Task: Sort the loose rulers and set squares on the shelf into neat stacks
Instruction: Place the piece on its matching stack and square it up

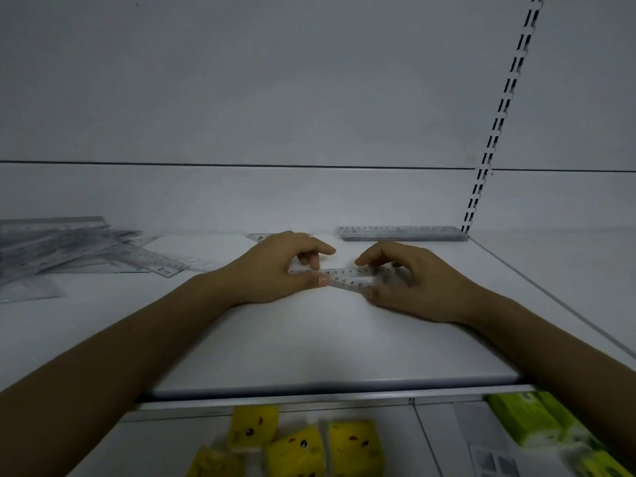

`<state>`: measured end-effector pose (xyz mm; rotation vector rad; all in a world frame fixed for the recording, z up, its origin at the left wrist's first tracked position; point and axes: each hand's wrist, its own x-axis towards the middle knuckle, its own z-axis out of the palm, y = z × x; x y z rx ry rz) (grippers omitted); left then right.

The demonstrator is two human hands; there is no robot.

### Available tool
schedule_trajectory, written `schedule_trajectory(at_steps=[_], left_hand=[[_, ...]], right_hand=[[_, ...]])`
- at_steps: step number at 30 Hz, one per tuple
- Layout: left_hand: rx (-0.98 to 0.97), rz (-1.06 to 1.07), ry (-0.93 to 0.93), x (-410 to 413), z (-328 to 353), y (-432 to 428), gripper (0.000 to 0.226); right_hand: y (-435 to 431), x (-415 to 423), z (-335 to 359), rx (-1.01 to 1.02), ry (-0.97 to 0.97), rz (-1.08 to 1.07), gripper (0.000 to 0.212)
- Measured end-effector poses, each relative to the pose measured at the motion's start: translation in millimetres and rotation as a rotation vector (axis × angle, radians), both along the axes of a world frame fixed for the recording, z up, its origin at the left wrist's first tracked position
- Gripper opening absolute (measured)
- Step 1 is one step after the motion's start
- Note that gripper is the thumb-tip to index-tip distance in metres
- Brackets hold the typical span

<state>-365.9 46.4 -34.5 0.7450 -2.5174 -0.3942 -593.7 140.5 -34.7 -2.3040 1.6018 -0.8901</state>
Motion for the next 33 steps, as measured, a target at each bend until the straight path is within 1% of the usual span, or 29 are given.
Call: schedule_trajectory(at_steps=[6,12,17,20,23,25,27,29,31,33], left_hand=[[0.069,-0.038,-0.013,3,4,-3,0.03],[0.112,-0.065,0.052,9,5,-1,0.032],[0.104,-0.074,0.043,9,6,1,0.033],[0.022,-0.015,0.051,9,5,2,0.031],[-0.136,0.042,0.079,12,5,8,0.049],[-0.259,0.093,-0.022,17,10,10,0.061],[-0.373,0.152,-0.211,26,19,7,0.069],[-0.466,0.194,-0.354,47,26,3,0.069],[-0.564,0.232,-0.448,81,30,0,0.071],[-0.59,0.292,-0.548,121,31,-2,0.084]], right_hand=[[2,1,2,0.009,-0.021,-0.014,0.035],[6,1,4,0.028,-0.026,-0.013,0.032],[7,3,5,0.029,-0.021,-0.025,0.035],[9,5,6,0.022,0.0,-0.044,0.039],[12,8,10,-0.064,0.057,-0.087,0.051],[12,15,16,-0.143,0.161,-0.106,0.062],[9,30,28,-0.162,0.285,-0.096,0.067],[2,54,41,-0.132,0.404,-0.069,0.061],[-5,89,51,-0.094,0.544,-0.044,0.058],[-13,128,55,-0.079,0.658,-0.01,0.057]])
